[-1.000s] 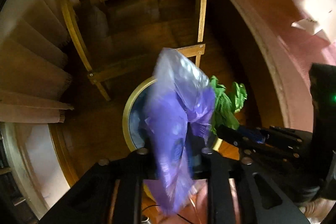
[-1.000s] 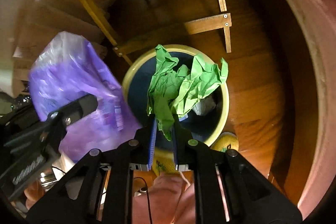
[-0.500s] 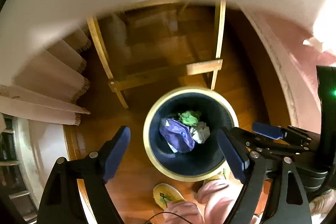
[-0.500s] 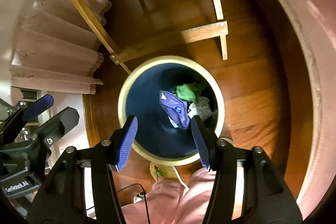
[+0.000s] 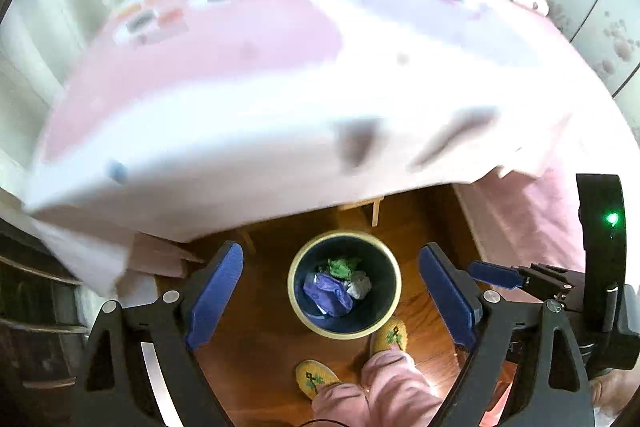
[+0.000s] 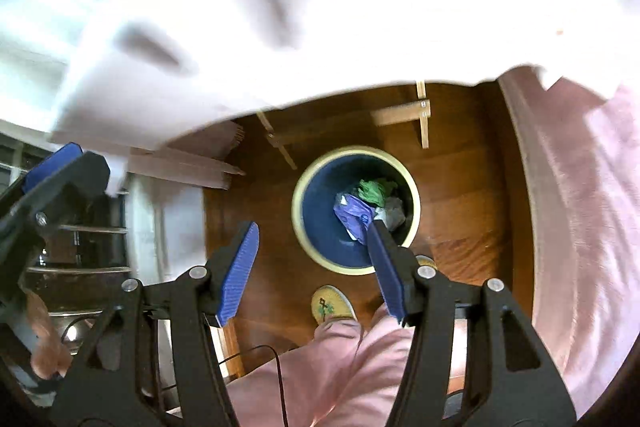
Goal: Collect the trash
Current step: 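Raise both open tools back over the table, then grasp the red packet with the right tool while the left tool grasps the black TALOPN card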
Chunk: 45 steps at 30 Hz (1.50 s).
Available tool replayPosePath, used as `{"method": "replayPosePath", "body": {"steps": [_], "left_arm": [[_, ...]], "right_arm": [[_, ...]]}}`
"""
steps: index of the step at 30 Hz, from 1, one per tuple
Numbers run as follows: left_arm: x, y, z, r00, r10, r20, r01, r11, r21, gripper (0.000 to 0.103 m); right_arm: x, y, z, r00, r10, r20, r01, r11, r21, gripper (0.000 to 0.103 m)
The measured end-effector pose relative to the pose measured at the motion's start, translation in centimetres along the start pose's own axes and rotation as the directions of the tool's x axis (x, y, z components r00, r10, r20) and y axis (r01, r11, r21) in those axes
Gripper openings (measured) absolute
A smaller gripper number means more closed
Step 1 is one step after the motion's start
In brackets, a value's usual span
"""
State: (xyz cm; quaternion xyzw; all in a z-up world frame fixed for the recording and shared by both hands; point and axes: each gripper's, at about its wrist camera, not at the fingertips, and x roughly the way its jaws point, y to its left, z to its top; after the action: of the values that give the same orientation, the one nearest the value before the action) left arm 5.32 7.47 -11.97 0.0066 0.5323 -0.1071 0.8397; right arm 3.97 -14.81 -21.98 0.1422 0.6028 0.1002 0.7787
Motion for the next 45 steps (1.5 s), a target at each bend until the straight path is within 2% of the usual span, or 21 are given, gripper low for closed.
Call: {"method": "replayPosePath", "body": {"steps": [4, 10, 15, 22, 29, 31, 36, 39, 42, 45], "left_arm": [[-6.5, 0.3, 1.9, 0.999, 0.004, 0.044, -0.004, 1.000, 0.009, 0.091], [-13.2, 1.9, 4.2, 0.995, 0.015, 0.103, -0.016, 1.000, 0.003, 0.091], [-17.3, 4.0, 6.4, 0.987, 0.013, 0.161, -0.005, 0.999, -0.046, 0.089], [-20.3, 6.3, 9.5, 0.976, 0.007, 0.218, 0.013, 0.996, -0.088, 0.086], [-19.9, 7.8, 12.8, 0.970, 0.047, 0.239, -0.020, 0.993, -0.115, 0.083], [-19.0, 8.3, 13.9, 0.970, 0.073, 0.232, -0.041, 0.989, -0.140, 0.083], [-16.1, 10.0, 17.4, 0.968, 0.156, 0.196, -0.110, 0.968, -0.227, 0.083], [-13.9, 11.4, 19.9, 0.962, 0.216, 0.168, -0.158, 0.939, -0.306, 0.083], [-11.6, 12.9, 22.4, 0.960, 0.249, 0.129, -0.180, 0.900, -0.396, 0.083], [-8.7, 14.0, 24.8, 0.953, 0.292, 0.078, -0.223, 0.853, -0.472, 0.083]], "right_arm": [[-5.3, 2.9, 0.5, 0.999, 0.006, 0.046, -0.005, 1.000, -0.028, 0.054], [-12.5, 7.3, 1.9, 0.988, -0.001, 0.152, 0.016, 0.995, -0.097, 0.054], [-16.4, 10.3, 3.7, 0.968, -0.016, 0.249, 0.054, 0.988, -0.146, 0.054], [-20.0, 13.4, 6.5, 0.933, -0.025, 0.360, 0.113, 0.967, -0.226, 0.054], [-20.4, 14.7, 10.7, 0.923, 0.004, 0.385, 0.115, 0.952, -0.284, 0.054], [-19.7, 15.0, 12.6, 0.921, 0.012, 0.390, 0.119, 0.943, -0.310, 0.054], [-17.6, 15.9, 19.8, 0.933, 0.075, 0.352, 0.079, 0.912, -0.403, 0.054], [-15.3, 16.7, 24.8, 0.946, 0.111, 0.305, 0.047, 0.883, -0.467, 0.051], [-12.6, 17.4, 30.4, 0.962, 0.155, 0.224, -0.012, 0.847, -0.532, 0.042], [-9.7, 18.0, 35.0, 0.970, 0.187, 0.158, -0.063, 0.812, -0.580, 0.042]]}}
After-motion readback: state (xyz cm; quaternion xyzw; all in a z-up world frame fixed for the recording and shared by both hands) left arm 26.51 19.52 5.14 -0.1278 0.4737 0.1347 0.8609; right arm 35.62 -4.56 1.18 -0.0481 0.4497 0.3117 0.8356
